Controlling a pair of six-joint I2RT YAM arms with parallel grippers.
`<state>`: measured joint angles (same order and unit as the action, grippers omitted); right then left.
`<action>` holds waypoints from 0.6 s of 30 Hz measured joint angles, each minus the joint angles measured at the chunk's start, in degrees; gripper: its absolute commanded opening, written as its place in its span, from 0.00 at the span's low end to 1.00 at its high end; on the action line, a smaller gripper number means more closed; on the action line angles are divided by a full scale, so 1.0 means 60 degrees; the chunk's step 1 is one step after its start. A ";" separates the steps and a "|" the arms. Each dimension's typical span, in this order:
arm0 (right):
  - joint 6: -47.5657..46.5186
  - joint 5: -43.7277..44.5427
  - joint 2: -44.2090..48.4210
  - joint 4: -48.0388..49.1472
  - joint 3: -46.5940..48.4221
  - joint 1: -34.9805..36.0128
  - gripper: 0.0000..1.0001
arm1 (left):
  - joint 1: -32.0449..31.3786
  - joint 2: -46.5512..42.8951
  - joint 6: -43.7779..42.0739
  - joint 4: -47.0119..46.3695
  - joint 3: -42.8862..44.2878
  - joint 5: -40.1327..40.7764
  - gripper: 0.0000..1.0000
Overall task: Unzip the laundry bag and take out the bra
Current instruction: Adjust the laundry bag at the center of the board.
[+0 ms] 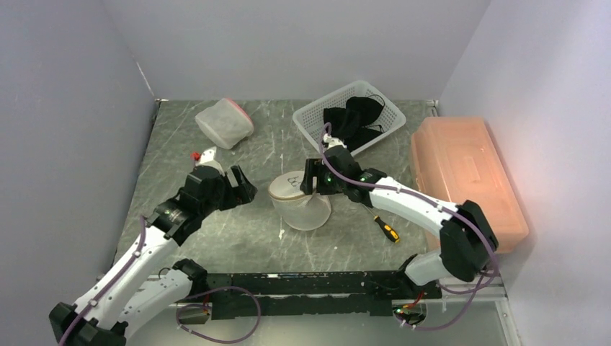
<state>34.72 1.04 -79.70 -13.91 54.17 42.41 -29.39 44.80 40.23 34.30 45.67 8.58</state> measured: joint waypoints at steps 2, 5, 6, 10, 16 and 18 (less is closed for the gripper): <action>0.0055 0.0098 -0.0423 -0.0109 0.0135 0.0000 0.61 | 0.0000 0.0076 0.0295 -0.0408 -0.0630 -0.0488 0.91; 0.0113 0.0233 -0.0616 -0.0240 0.0200 0.0000 0.47 | 0.0000 0.0131 0.0703 -0.0794 -0.1384 -0.1111 0.90; 0.0146 0.0244 -0.0612 -0.0248 0.0197 0.0000 0.43 | 0.0000 0.0135 0.0809 -0.0954 -0.1548 -0.1300 0.90; 0.0124 0.0208 -0.0178 0.0280 -0.0353 0.0000 0.22 | 0.0000 0.0135 0.1129 -0.1767 -0.1923 -0.1967 0.90; -0.0055 -0.0255 0.0943 0.1180 -0.1723 -0.0011 0.00 | 0.0011 0.0066 0.1639 -0.3100 -0.2605 -0.2685 0.93; -0.0120 -0.0368 0.1246 0.1559 -0.2127 0.0000 0.00 | 0.0011 0.0069 0.1741 -0.3348 -0.2677 -0.2798 0.92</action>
<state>34.00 -1.17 -72.23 -4.56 41.41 42.41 -29.32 45.21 50.68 14.22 29.61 -8.21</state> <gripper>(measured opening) 0.048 0.923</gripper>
